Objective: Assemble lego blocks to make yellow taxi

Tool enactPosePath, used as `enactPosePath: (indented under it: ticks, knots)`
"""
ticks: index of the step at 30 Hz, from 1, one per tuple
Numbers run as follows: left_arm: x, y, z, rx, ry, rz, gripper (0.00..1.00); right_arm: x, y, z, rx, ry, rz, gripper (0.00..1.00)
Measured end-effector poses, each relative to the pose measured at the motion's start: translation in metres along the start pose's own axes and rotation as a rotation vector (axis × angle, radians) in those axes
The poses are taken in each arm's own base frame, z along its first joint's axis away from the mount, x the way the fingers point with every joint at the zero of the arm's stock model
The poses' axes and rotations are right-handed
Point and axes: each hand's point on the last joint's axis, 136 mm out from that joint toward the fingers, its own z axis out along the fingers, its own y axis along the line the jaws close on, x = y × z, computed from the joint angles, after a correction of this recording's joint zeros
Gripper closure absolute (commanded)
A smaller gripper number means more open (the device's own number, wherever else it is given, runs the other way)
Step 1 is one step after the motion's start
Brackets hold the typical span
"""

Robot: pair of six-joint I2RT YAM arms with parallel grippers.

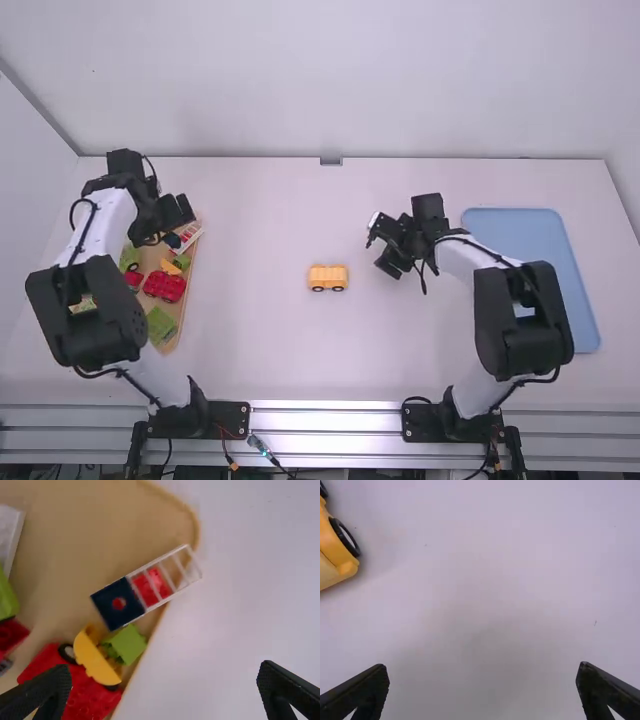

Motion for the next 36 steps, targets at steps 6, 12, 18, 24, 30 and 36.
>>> enactPosePath:
  ticks: [6, 12, 18, 24, 30, 36]
  knots:
    - [0.018, 0.016, 0.016, -0.016, 0.043, -0.043, 0.01, -0.003, -0.003, -0.002, -0.003, -0.036, -0.014, 0.01]
    - [0.020, 0.008, 0.032, 0.029, 0.014, -0.027, 0.01, -0.005, -0.002, -0.002, -0.010, -0.050, -0.028, 0.01]
    - [0.031, 0.010, 0.040, 0.025, 0.036, -0.067, 0.07, -0.006, -0.002, -0.002, -0.011, -0.052, -0.030, 0.01]
    - [0.043, 0.034, 0.042, -0.110, 0.057, -0.184, 0.09, -0.006, -0.002, -0.002, -0.012, -0.052, -0.031, 0.01]
    - [0.047, 0.043, 0.040, -0.166, 0.062, -0.223, 0.12, -0.006, -0.002, -0.002, -0.012, -0.052, -0.031, 0.01]
    - [0.048, 0.046, 0.040, -0.182, 0.064, -0.235, 0.15, -0.006, -0.002, -0.002, -0.012, -0.052, -0.029, 0.01]
